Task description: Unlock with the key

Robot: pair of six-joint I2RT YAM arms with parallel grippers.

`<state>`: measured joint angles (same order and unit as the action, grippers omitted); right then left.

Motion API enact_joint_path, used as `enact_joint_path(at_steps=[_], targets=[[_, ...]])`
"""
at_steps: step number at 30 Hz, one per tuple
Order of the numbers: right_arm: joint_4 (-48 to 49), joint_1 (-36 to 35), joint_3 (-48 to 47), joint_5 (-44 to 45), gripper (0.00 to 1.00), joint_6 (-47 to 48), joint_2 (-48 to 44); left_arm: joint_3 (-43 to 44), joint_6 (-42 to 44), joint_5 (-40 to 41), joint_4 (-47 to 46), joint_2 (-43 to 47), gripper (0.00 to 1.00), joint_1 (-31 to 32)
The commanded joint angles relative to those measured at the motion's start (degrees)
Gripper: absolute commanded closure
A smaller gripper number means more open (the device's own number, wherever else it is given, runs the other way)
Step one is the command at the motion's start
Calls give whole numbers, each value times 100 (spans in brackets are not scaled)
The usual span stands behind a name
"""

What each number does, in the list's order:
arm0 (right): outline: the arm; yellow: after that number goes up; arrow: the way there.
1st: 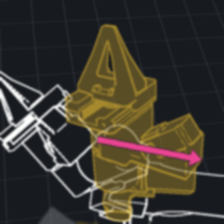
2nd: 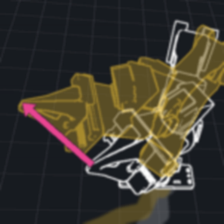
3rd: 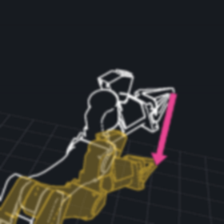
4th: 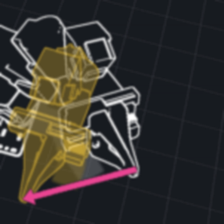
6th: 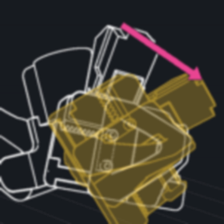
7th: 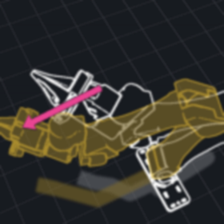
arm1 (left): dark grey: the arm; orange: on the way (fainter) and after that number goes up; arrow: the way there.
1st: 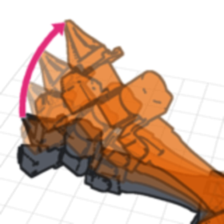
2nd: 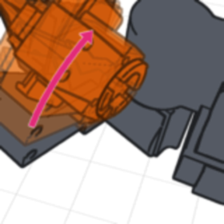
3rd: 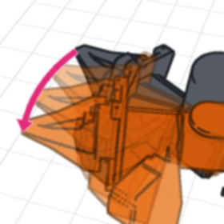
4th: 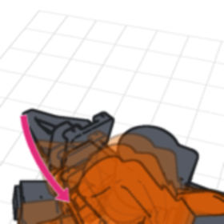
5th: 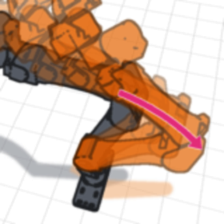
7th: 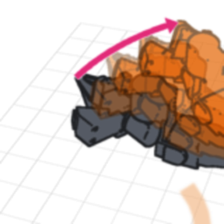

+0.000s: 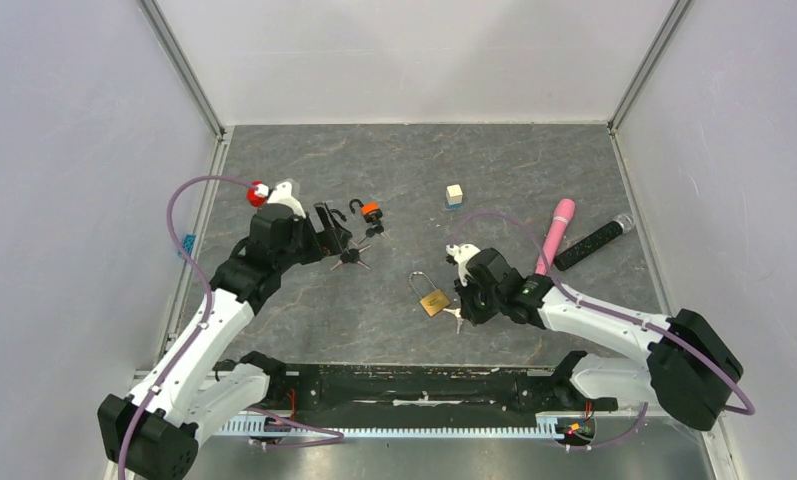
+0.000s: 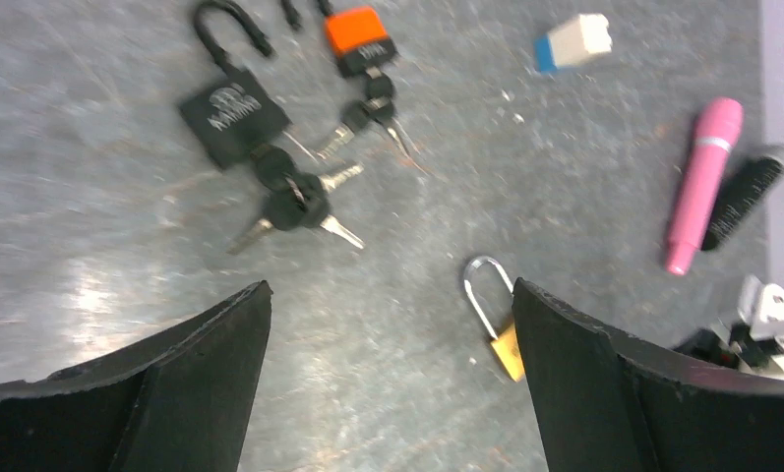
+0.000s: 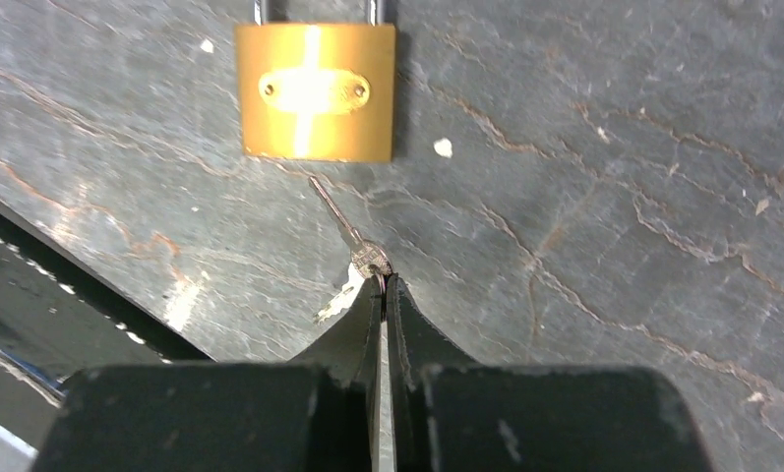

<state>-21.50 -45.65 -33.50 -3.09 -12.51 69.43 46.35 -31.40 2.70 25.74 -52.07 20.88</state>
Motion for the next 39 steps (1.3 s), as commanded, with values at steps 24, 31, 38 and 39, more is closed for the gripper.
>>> enact_joint_path(at_steps=[24,31,38,39], targets=[[3517,27,1383,-613,100,-2222,-1425,-1512,-2290,-1242,-2872,-270,5,1546],[4443,55,1734,-569,100,-2949,-1744,-1603,-2656,-1155,-3385,-529,7,1941],[4962,54,1940,-399,100,-3214,-1976,-1601,-2859,-1022,-3810,-796,12,2310],[5016,55,1971,-386,100,-3251,-2009,-1586,-2877,-996,-3834,-856,13,2352]])
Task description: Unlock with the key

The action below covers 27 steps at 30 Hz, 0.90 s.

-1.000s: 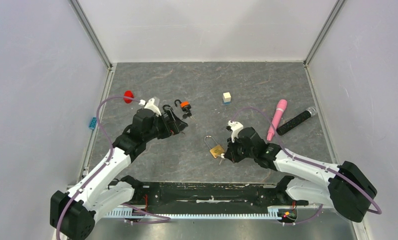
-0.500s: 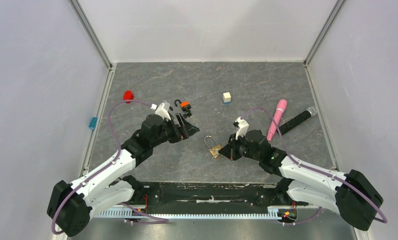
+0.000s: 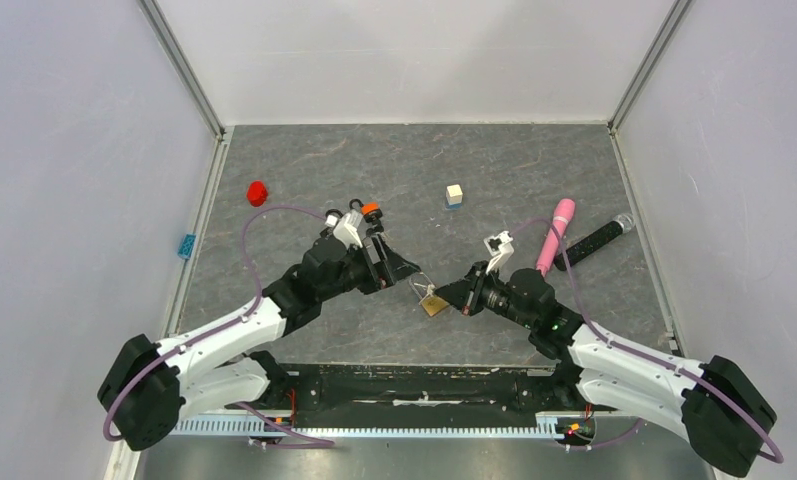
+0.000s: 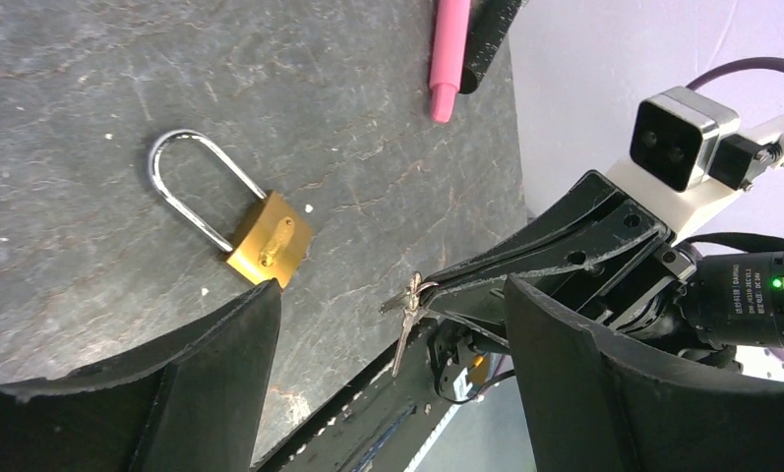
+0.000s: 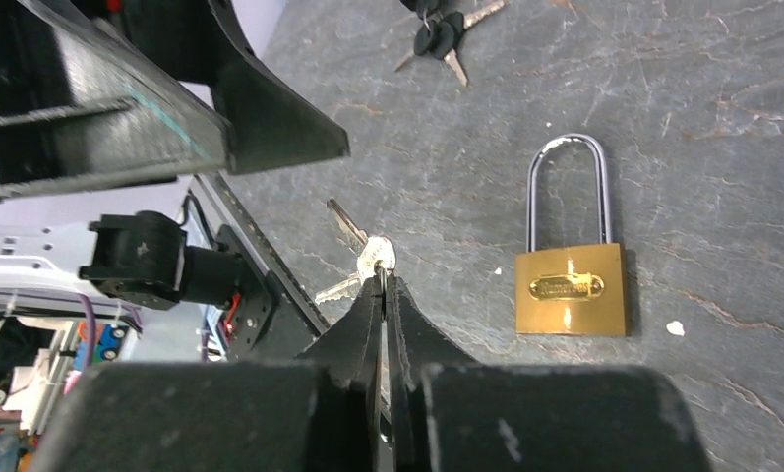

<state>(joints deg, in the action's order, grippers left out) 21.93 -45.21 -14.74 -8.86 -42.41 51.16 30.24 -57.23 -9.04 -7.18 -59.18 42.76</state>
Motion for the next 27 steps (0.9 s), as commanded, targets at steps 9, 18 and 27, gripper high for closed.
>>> enact_joint_path(at_steps=[9,18,27], targets=[[889,12,255,228,100,-355,-328,216,-420,250,-879,-634,26,507],[974,12,332,234,100,-400,-379,206,-525,447,-1116,-673,53,635],[1012,10,343,201,100,-383,-367,232,-531,464,-1134,-654,86,672]])
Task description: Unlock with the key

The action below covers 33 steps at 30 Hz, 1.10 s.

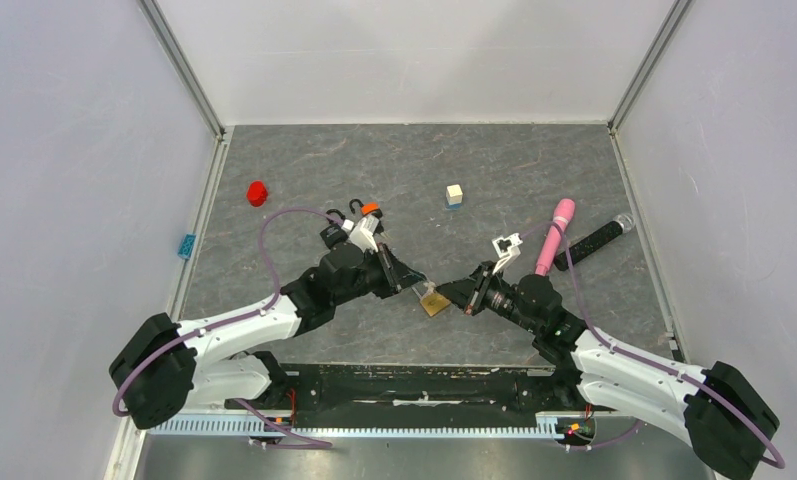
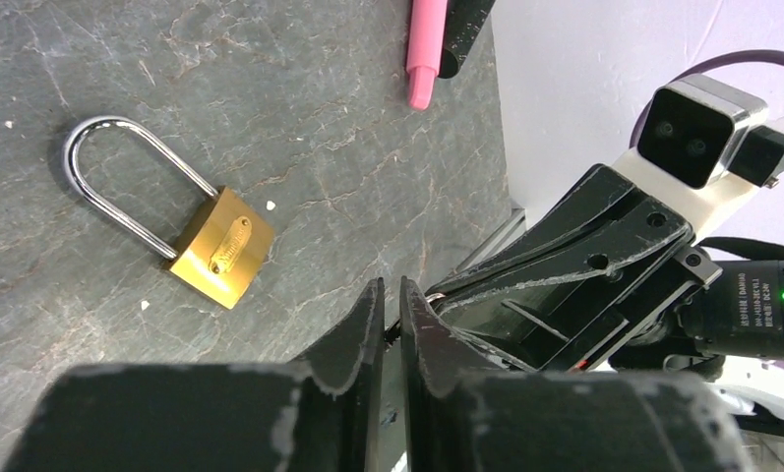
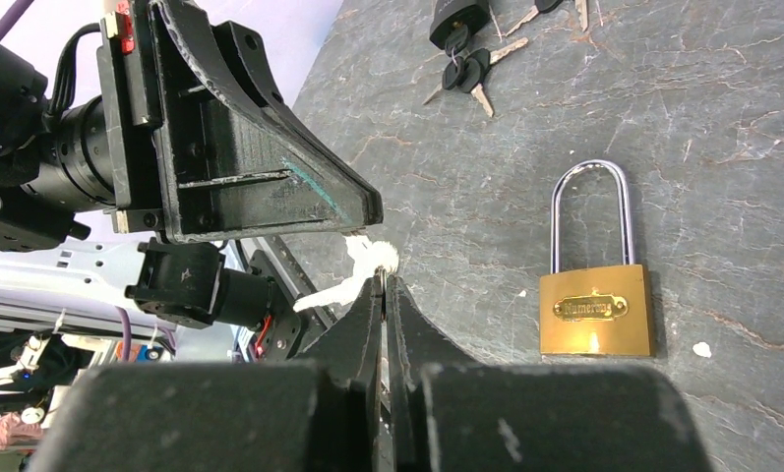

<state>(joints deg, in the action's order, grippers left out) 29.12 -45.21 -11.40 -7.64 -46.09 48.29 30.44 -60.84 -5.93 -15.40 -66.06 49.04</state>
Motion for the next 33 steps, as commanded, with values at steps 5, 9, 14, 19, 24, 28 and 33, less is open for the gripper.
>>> enact_joint_path(at_steps=[5,9,14,19,24,28,33], targets=[[294,35,-69,-122,88,310,-98,344,320,370,91,246,98,40],[200,406,-128,-606,60,746,-276,897,1505,734,1263,569,98,26],[672,1159,-30,-1559,54,1098,-689,1406,2859,649,1953,841,98,27],[1184,1401,-367,-2568,54,1463,-657,1469,3584,-589,1572,948,98,27],[1304,1400,-742,-3217,55,1759,-543,1613,3959,-1429,1306,887,98,27],[1437,1403,-884,-3513,56,1860,-417,1650,3954,-1999,877,880,98,27],[1743,1402,-1044,-3979,58,1793,-205,1729,3777,-2457,471,791,98,27]])
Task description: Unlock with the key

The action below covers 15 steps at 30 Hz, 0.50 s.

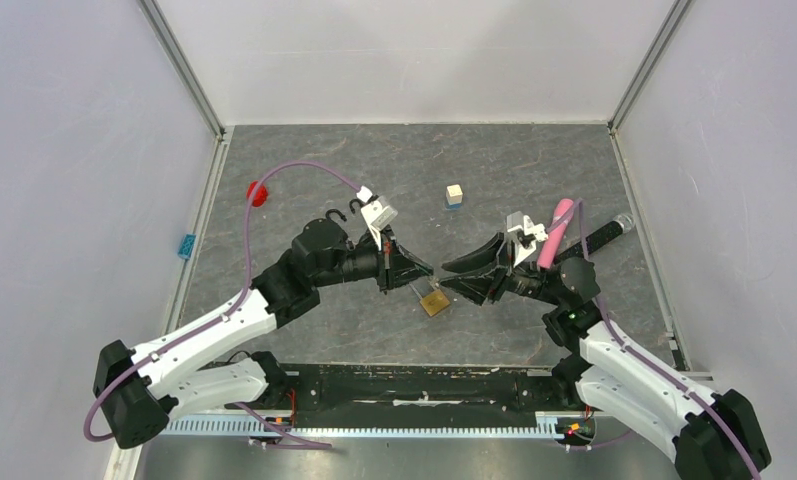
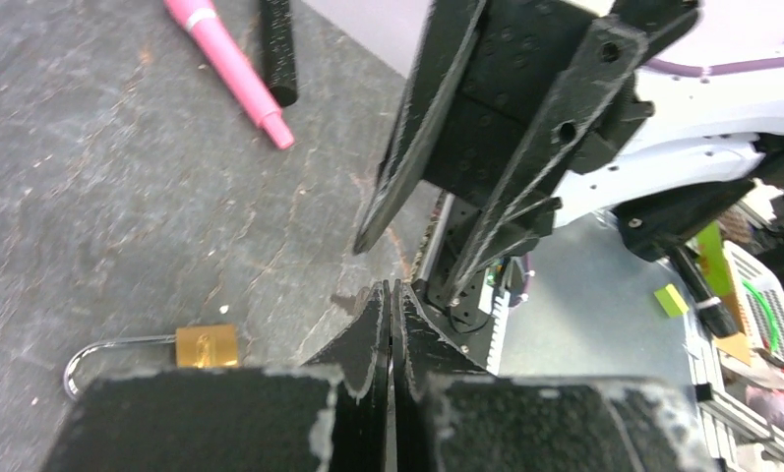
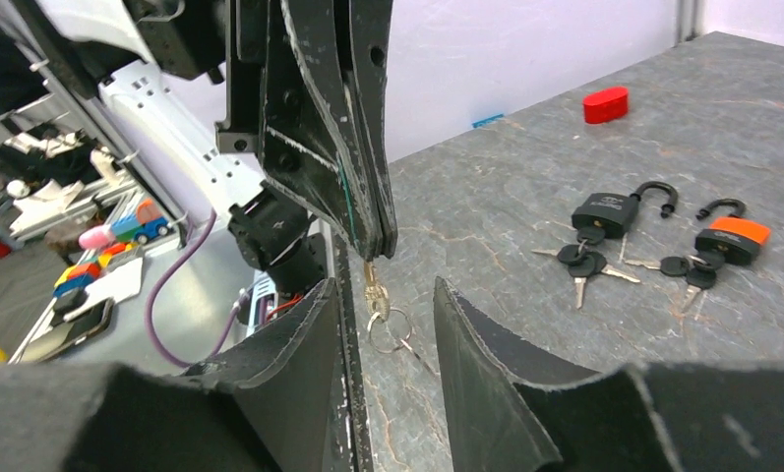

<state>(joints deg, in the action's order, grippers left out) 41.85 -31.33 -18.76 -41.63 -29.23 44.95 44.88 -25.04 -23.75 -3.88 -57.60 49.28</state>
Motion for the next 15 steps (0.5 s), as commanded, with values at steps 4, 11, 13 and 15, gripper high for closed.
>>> enact_joint_path(at_steps=[4,11,13,15], targets=[[615,15,-321,-773,62,47,196,267,8,-812,-1013,-81,98,2],[785,13,-286,-872,76,-80,159,243,-230,-1042,-1320,-165,98,3],[860,13,-286,-898,80,-144,162,231,-246,-1053,-1335,-175,98,1],[920,13,-290,-941,84,-203,175,223,-246,-1053,-1335,-178,98,4]])
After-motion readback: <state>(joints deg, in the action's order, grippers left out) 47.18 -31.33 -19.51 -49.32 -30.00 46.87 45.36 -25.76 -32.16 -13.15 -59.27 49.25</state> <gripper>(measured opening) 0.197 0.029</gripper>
